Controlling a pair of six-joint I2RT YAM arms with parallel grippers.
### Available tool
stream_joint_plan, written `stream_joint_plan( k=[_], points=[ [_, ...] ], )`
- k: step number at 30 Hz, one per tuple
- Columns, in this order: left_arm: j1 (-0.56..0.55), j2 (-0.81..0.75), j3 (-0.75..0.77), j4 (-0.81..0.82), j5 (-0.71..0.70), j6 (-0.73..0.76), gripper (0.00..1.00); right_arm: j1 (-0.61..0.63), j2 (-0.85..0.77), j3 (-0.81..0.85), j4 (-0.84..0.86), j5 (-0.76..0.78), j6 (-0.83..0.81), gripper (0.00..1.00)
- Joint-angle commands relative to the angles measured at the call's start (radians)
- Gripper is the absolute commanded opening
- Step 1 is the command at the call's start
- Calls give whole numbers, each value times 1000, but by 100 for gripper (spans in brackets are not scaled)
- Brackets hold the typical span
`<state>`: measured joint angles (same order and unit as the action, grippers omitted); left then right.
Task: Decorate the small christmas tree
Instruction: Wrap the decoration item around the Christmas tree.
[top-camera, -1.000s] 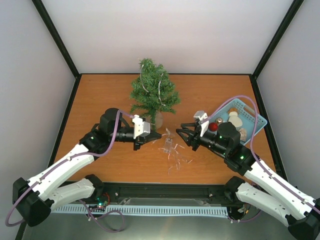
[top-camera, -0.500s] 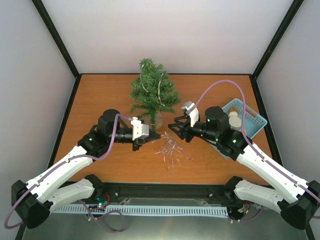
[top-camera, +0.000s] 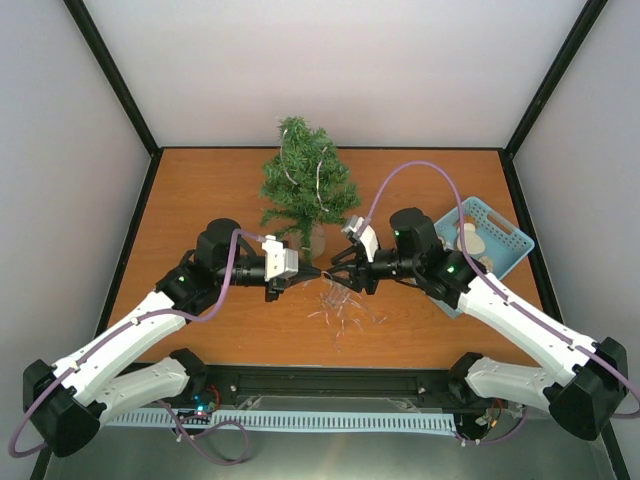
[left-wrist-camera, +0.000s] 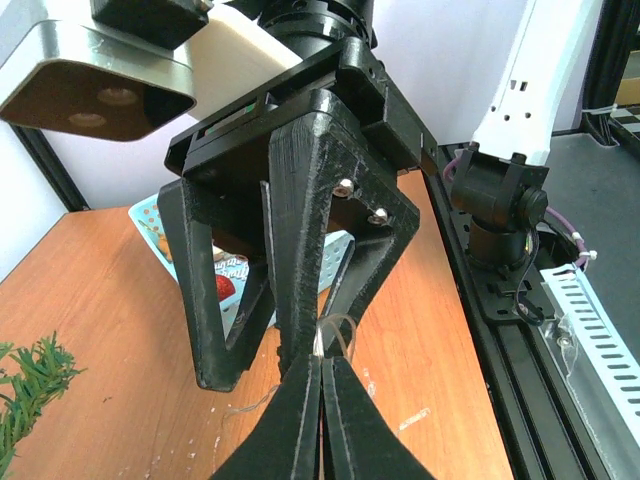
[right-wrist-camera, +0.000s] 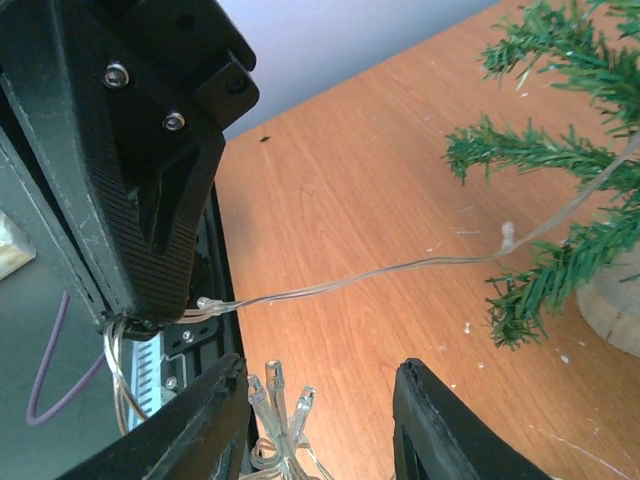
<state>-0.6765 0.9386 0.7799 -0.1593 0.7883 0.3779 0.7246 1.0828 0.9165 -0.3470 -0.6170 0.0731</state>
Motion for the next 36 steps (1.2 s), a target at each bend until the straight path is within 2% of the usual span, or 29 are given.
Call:
stream_joint_plan(
  k=[1, 8, 14, 18, 32, 36],
  points=[
    [-8, -2, -8, 21, 8, 38, 1, 7, 25, 37, -2, -81, -39, 42],
    [-8, 0, -7, -8, 14, 61, 1, 7, 8, 65, -9, -132, -47, 45],
    [-7, -9, -9, -23, 25, 85, 1, 7, 74, 112, -149, -69, -103, 40],
    [-7, -10, -19, -6, 23, 81, 1, 10, 90, 105, -138, -120, -93, 38],
    [-8, -9, -23, -8, 3, 89, 1, 17, 94, 80, -160, -89, -74, 41],
    [-8, -10, -20, -11, -2, 93, 1, 18, 70, 68, -162, -86, -74, 35]
  ],
)
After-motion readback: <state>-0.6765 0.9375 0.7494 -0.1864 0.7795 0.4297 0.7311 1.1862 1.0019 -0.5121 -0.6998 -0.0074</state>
